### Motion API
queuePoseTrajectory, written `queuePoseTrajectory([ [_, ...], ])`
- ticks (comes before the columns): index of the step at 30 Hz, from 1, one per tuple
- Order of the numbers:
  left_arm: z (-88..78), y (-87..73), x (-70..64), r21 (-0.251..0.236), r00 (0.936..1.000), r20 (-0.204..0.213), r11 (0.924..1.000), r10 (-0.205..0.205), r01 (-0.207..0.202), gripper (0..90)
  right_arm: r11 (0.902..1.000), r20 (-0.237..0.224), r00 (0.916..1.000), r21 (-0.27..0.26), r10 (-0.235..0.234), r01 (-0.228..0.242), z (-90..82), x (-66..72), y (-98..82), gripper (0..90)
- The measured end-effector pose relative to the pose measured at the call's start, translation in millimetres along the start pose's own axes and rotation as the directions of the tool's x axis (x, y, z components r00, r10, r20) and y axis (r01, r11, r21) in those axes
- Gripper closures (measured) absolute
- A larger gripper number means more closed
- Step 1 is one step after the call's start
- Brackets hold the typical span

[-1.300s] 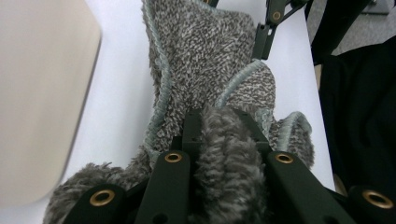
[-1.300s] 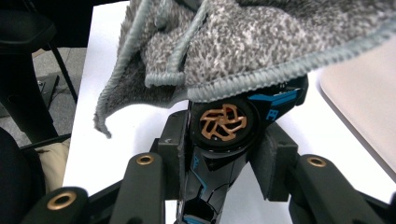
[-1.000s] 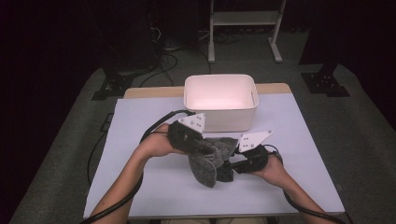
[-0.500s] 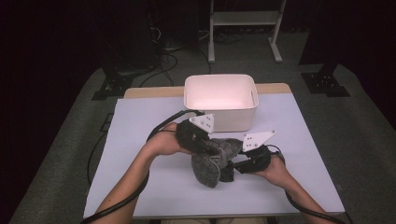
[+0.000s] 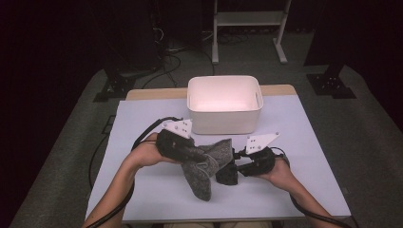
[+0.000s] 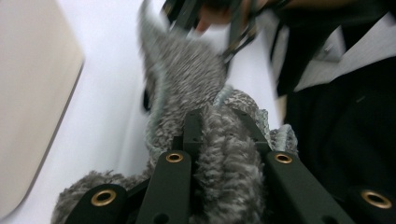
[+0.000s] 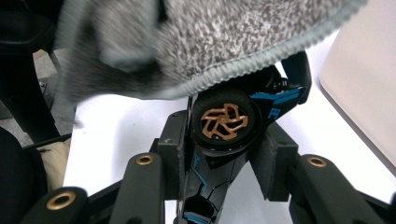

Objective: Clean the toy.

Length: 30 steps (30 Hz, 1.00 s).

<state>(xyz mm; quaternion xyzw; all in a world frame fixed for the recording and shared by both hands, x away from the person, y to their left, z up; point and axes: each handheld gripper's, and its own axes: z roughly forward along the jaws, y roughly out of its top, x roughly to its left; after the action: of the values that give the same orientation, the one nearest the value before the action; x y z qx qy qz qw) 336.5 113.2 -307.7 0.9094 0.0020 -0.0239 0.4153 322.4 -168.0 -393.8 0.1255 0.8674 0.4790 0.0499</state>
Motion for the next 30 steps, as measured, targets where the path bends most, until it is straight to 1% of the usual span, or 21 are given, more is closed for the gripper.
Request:
queuePoseTrajectory([
  [3, 4.3, 13.7, -5.3, 0.006, 0.9990, 0.018, 0.9991, 0.042, -0.042, 77.8, 1.0000, 0.006, 1.0000, 0.003, 0.006, -0.006, 1.3, 0.1, 1.0, 58.6],
  [6, 16.3, 25.6, -9.9, 0.001, 0.9957, 0.050, 0.9970, 0.078, -0.078, 77.8, 1.0000, 0.012, 0.9999, 0.002, 0.009, -0.010, 2.9, 1.4, 2.0, 58.6],
  [7, 20.2, 28.9, -10.6, 0.008, 0.9943, 0.054, 0.9957, 0.092, -0.092, 77.8, 1.0000, 0.013, 0.9999, 0.001, 0.007, -0.007, 3.3, 1.5, 2.1, 58.6],
  [9, 24.8, 32.0, -10.2, 0.015, 0.9931, 0.063, 0.9949, 0.099, -0.100, 77.8, 1.0000, 0.015, 0.9999, 0.003, 0.000, 0.000, 3.2, 1.5, 2.2, 58.6],
  [11, 23.3, 29.6, -8.2, 0.022, 0.9943, 0.058, 0.9956, 0.090, -0.091, 77.8, 1.0000, 0.014, 0.9999, 0.001, 0.004, -0.004, 2.0, 1.7, 1.3, 58.6],
  [12, 20.8, 26.8, -7.1, 0.026, 0.9952, 0.044, 0.9957, 0.088, -0.089, 77.7, 1.0000, 0.012, 0.9999, -0.001, 0.007, -0.007, 1.0, 1.4, 0.4, 58.6],
  [14, 14.4, 18.4, -4.6, 0.030, 0.9973, 0.032, 0.9973, 0.066, -0.067, 77.7, 0.9999, 0.008, 0.9999, -0.009, 0.014, -0.014, -0.7, 0.1, -1.9, 58.6],
  [16, 6.9, 8.6, -2.6, 0.030, 0.9991, 0.008, 0.9987, 0.041, -0.042, 77.6, 0.9997, 0.006, 0.9998, -0.015, 0.021, -0.021, -2.1, -1.2, -4.1, 58.6],
  [17, 3.4, 4.2, -1.8, 0.018, 0.9996, -0.001, 0.9994, 0.029, -0.029, 77.6, 0.9995, 0.005, 0.9997, -0.015, 0.026, -0.026, -2.6, -1.4, -4.8, 58.6],
  [19, -3.3, -3.4, -0.1, 0.011, 0.9999, -0.012, 0.9999, 0.009, -0.009, 77.6, 0.9994, 0.005, 0.9995, -0.016, 0.030, -0.030, -3.0, -1.7, -5.2, 58.6],
  [22, -10.5, -15.0, 3.0, 0.022, 0.9991, -0.037, 0.9996, -0.018, 0.019, 77.6, 0.9995, 0.006, 0.9996, -0.013, 0.027, -0.027, -3.3, -1.2, -5.0, 58.5],
  [23, -13.1, -19.0, 4.2, 0.017, 0.9987, -0.044, 0.9995, -0.025, 0.026, 77.6, 0.9995, 0.006, 0.9996, -0.012, 0.028, -0.028, -3.7, -1.1, -5.1, 58.6],
  [25, -17.7, -27.1, 6.7, 0.007, 0.9972, -0.051, 0.9984, -0.055, 0.056, 77.6, 0.9995, 0.007, 0.9996, -0.013, 0.029, -0.029, -4.5, -1.3, -6.0, 58.6],
  [26, -17.8, -30.7, 7.6, 0.004, 0.9964, -0.053, 0.9978, -0.066, 0.066, 77.4, 0.9994, 0.005, 0.9994, -0.013, 0.033, -0.033, -5.0, -1.7, -6.4, 58.6],
  [29, -13.5, -37.3, 9.3, 0.024, 0.9951, -0.055, 0.9962, -0.082, 0.083, 77.3, 0.9994, 0.000, 0.9995, -0.013, 0.033, -0.033, -5.8, -2.5, -6.8, 58.6],
  [30, -10.9, -38.5, 10.0, 0.030, 0.9954, -0.052, 0.9962, -0.081, 0.082, 77.2, 0.9994, 0.000, 0.9995, -0.012, 0.031, -0.031, -6.0, -2.2, -6.8, 58.6],
])
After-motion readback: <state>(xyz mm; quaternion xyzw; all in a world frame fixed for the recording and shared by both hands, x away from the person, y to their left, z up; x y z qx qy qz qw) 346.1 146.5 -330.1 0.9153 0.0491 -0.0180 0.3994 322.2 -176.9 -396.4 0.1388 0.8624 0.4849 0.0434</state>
